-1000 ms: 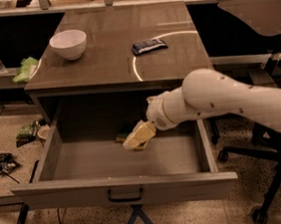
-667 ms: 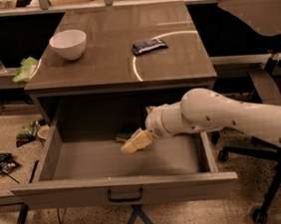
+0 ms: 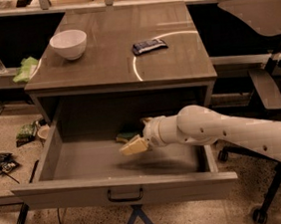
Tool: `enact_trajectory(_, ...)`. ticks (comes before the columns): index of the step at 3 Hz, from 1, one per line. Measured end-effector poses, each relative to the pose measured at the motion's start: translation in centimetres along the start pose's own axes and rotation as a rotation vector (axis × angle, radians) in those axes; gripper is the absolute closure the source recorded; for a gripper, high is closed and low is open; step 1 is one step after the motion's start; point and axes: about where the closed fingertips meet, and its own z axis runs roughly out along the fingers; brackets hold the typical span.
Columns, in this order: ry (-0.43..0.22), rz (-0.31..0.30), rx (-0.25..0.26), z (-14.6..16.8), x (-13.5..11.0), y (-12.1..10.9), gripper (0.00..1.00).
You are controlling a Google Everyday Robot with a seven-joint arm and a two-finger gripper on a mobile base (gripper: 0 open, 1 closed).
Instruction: Pick sponge from top drawer and place on counter
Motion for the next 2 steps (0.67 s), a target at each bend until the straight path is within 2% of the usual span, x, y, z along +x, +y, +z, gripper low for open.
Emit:
enact_trajectory(1, -0.034, -0.004, -0.013, 1.51, 0.69, -0.26, 0.49)
enact_trajectory(2, -0.047, -0.013, -0.033, 2.4, 1.08, -0.18, 0.73)
